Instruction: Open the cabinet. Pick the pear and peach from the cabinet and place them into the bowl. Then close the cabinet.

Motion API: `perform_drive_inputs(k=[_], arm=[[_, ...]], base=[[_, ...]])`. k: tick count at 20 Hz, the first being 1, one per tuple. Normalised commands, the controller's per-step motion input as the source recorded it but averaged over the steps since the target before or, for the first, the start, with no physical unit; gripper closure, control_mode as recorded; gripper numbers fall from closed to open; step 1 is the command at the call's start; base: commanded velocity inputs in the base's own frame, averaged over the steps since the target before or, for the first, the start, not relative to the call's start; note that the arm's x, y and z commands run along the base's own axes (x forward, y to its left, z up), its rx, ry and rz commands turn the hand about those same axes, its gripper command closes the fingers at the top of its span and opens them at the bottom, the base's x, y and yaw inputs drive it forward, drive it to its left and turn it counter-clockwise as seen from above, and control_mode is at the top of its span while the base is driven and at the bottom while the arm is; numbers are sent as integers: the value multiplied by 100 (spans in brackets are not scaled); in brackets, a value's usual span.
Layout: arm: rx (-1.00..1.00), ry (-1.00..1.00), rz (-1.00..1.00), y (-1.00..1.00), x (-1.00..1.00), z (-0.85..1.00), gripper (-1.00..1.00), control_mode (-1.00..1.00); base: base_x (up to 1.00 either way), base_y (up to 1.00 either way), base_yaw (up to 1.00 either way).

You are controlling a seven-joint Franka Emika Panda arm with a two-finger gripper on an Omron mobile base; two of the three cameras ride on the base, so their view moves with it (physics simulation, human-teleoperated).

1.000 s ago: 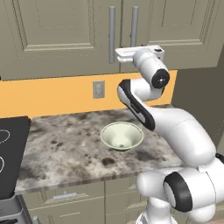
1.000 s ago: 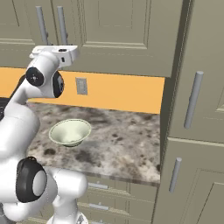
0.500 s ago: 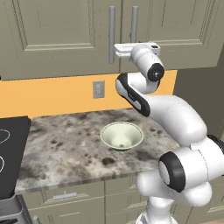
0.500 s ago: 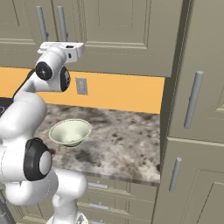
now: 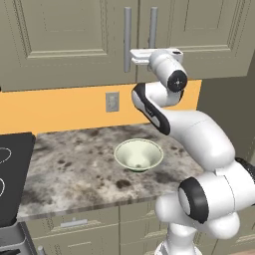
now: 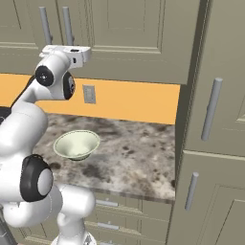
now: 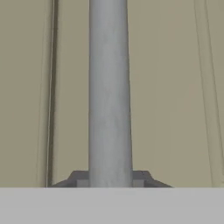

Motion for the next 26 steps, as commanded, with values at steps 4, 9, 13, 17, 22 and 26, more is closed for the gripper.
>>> perform_drive_inputs(k=[4,9,13,17,22,26], arm=[[0,0,5,-6,0,0,100,-100],[-1,0,16,-36,0,6,100,-100],[-2,0,14,-66,-21,23,100,-100],[-2,0,5,-80,-31,36,100,-100],[0,2,0,-85,-42,46,100,-100],[0,3,0,-97,-53,50,100,-100]], base=[[0,0,0],[0,0,0],[0,0,0],[0,0,0],[0,0,0],[0,0,0]])
